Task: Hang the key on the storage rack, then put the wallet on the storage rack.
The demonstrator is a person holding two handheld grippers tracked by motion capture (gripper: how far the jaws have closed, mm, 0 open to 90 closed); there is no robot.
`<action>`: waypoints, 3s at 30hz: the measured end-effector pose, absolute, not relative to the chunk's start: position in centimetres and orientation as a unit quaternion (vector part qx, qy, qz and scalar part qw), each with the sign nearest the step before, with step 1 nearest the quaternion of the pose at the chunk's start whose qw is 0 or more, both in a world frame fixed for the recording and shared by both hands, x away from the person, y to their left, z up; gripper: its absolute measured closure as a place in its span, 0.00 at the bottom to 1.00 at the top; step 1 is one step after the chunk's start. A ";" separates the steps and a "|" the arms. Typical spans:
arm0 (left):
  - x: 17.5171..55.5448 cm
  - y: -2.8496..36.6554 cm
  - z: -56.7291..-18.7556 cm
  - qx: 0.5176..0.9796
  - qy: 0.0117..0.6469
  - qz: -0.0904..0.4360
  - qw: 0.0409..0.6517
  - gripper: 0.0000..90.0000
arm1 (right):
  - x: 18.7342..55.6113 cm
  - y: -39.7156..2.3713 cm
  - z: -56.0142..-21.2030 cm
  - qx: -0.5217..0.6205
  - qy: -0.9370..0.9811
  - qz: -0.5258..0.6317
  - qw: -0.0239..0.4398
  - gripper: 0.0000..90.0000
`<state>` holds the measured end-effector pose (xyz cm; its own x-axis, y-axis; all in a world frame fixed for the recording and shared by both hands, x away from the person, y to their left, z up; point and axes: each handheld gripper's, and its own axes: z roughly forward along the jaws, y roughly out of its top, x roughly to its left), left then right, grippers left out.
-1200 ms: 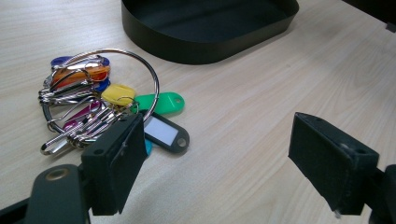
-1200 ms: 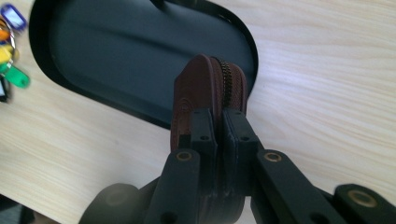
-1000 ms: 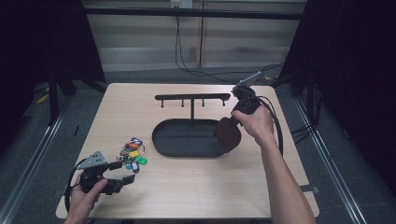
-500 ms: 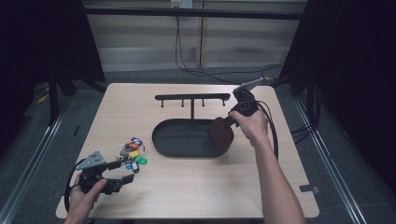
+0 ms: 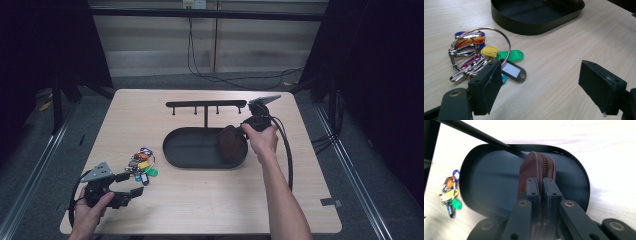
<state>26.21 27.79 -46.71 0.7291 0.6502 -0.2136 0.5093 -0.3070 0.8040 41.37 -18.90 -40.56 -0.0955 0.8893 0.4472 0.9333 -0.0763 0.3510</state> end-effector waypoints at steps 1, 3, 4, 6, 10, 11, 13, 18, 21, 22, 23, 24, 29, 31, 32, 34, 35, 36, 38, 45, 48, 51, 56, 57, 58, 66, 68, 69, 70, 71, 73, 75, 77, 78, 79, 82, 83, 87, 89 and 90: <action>26.2 27.8 -46.7 0.805 0.360 0.076 0.465 0.21 | 41.4 -18.8 -40.7 -0.671 -0.679 -0.294 0.039 0.94; 26.2 27.8 -46.7 0.806 0.360 0.075 0.465 0.21 | 41.3 -18.7 -41.1 -0.672 -0.675 -0.302 0.039 0.94; 26.2 27.7 -46.7 0.805 0.359 0.075 0.465 0.21 | 41.3 -18.7 -41.2 -0.672 -0.675 -0.304 0.039 0.94; 26.2 27.7 -46.7 0.806 0.359 0.074 0.465 0.21 | 41.3 -18.6 -41.6 -0.672 -0.674 -0.305 0.040 0.93; 26.1 27.8 -46.7 0.804 0.361 0.077 0.467 0.21 | 41.4 -18.2 -42.4 -0.675 -0.680 -0.285 0.029 0.93; 26.1 27.9 -46.7 0.804 0.360 0.078 0.466 0.21 | 41.5 -18.0 -42.7 -0.675 -0.685 -0.273 0.022 0.93; 26.1 27.9 -46.7 0.802 0.362 0.077 0.468 0.21 | 41.6 -17.9 -42.9 -0.676 -0.685 -0.269 0.020 0.92; 26.1 27.9 -46.7 0.803 0.361 0.076 0.468 0.21 | 41.6 -18.0 -43.0 -0.685 -0.684 -0.248 0.021 0.92; 26.1 27.9 -46.7 0.805 0.360 0.076 0.466 0.21 | 41.2 -18.5 -43.3 -0.690 -0.682 -0.241 0.024 0.92; 26.1 27.9 -46.7 0.803 0.361 0.075 0.467 0.21 | 41.1 -18.7 -43.5 -0.690 -0.682 -0.241 0.023 0.91; 26.1 27.8 -46.7 0.805 0.360 0.076 0.466 0.21 | 41.0 -18.9 -43.6 -0.688 -0.685 -0.240 0.023 0.90; 26.1 27.8 -46.7 0.805 0.359 0.075 0.466 0.21 | 40.9 -18.9 -43.8 -0.688 -0.686 -0.236 0.018 0.91; 26.2 27.8 -46.7 0.805 0.360 0.075 0.466 0.21 | 40.9 -19.1 -44.2 -0.685 -0.691 -0.229 0.004 0.88; 26.1 27.8 -46.7 0.805 0.361 0.075 0.466 0.21 | 40.9 -19.0 -44.1 -0.684 -0.691 -0.233 0.000 0.84; 26.1 27.9 -46.7 0.805 0.361 0.076 0.465 0.21 | 40.8 -19.0 -44.0 -0.683 -0.693 -0.231 -0.002 0.84; 26.1 27.9 -46.7 0.805 0.361 0.076 0.466 0.21 | 40.8 -18.9 -43.9 -0.680 -0.697 -0.228 -0.007 0.82; 26.1 27.9 -46.7 0.805 0.361 0.076 0.466 0.21 | 40.7 -18.8 -43.8 -0.679 -0.698 -0.228 -0.008 0.81; 26.1 27.9 -46.7 0.805 0.361 0.076 0.465 0.21 | 40.6 -18.8 -43.8 -0.678 -0.700 -0.226 -0.010 0.81; 26.1 27.8 -46.7 0.806 0.360 0.076 0.464 0.21 | 40.5 -18.8 -43.6 -0.673 -0.704 -0.225 -0.016 0.76; 26.2 27.9 -46.8 0.807 0.361 0.076 0.461 0.21 | 39.5 -18.9 -42.3 -0.652 -0.721 -0.233 -0.037 0.54; 26.3 28.0 -46.9 0.806 0.366 0.074 0.460 0.21 | 39.1 -19.2 -41.8 -0.642 -0.727 -0.242 -0.039 0.44; 26.3 28.0 -46.9 0.804 0.367 0.072 0.462 0.21 | 38.3 -19.5 -41.4 -0.630 -0.733 -0.254 -0.047 0.39; 26.4 28.0 -47.0 0.804 0.372 0.073 0.458 0.21 | 36.8 -20.5 -41.4 -0.622 -0.736 -0.260 -0.065 0.34; 26.4 28.0 -47.0 0.804 0.372 0.073 0.458 0.21 | 36.3 -20.8 -41.5 -0.619 -0.737 -0.263 -0.071 0.33; 26.4 28.0 -47.0 0.804 0.372 0.074 0.458 0.21 | 35.9 -21.0 -41.5 -0.618 -0.737 -0.262 -0.075 0.32; 26.6 27.9 -47.0 0.807 0.379 0.081 0.445 0.22 | 33.9 -22.6 -41.7 -0.616 -0.736 -0.268 -0.082 0.26; 26.9 28.0 -47.1 0.807 0.382 0.079 0.442 0.22 | 33.4 -22.9 -41.7 -0.614 -0.735 -0.277 -0.081 0.26; 26.9 28.0 -47.1 0.807 0.384 0.079 0.442 0.22 | 33.0 -23.1 -41.8 -0.611 -0.737 -0.278 -0.080 0.26; 27.0 28.0 -47.1 0.807 0.384 0.081 0.441 0.22 | 32.8 -23.2 -41.8 -0.612 -0.736 -0.278 -0.082 0.26; 27.1 28.0 -47.1 0.805 0.387 0.079 0.442 0.22 | 32.5 -23.3 -41.9 -0.613 -0.735 -0.278 -0.082 0.26; 27.2 28.1 -47.0 0.805 0.390 0.078 0.440 0.22 | 32.1 -23.6 -42.1 -0.609 -0.735 -0.285 -0.086 0.26; 27.1 28.1 -47.0 0.804 0.390 0.079 0.441 0.22 | 31.5 -23.9 -42.4 -0.615 -0.728 -0.290 -0.082 0.25; 27.1 27.9 -46.9 0.805 0.391 0.079 0.439 0.22 | 31.0 -24.2 -42.8 -0.615 -0.726 -0.296 -0.082 0.24; 27.2 27.9 -46.8 0.807 0.388 0.079 0.438 0.21 | 30.7 -24.3 -43.0 -0.610 -0.728 -0.301 -0.085 0.24; 27.1 27.7 -46.8 0.808 0.387 0.081 0.436 0.21 | 30.4 -24.3 -43.1 -0.607 -0.730 -0.301 -0.087 0.23; 27.1 27.2 -46.6 0.813 0.383 0.088 0.430 0.21 | 29.5 -24.6 -43.4 -0.602 -0.729 -0.311 -0.095 0.21; 27.1 27.1 -46.6 0.815 0.380 0.090 0.427 0.21 | 29.2 -24.7 -43.5 -0.604 -0.726 -0.315 -0.093 0.20; 27.3 26.7 -46.4 0.816 0.381 0.093 0.425 0.22 | 28.1 -25.1 -44.3 -0.605 -0.721 -0.324 -0.097 0.19; 27.4 26.6 -46.4 0.817 0.381 0.094 0.422 0.22 | 27.6 -25.2 -44.8 -0.600 -0.726 -0.322 -0.099 0.18; 27.4 26.5 -46.3 0.817 0.383 0.095 0.419 0.21 | 27.3 -25.2 -45.0 -0.600 -0.726 -0.321 -0.101 0.19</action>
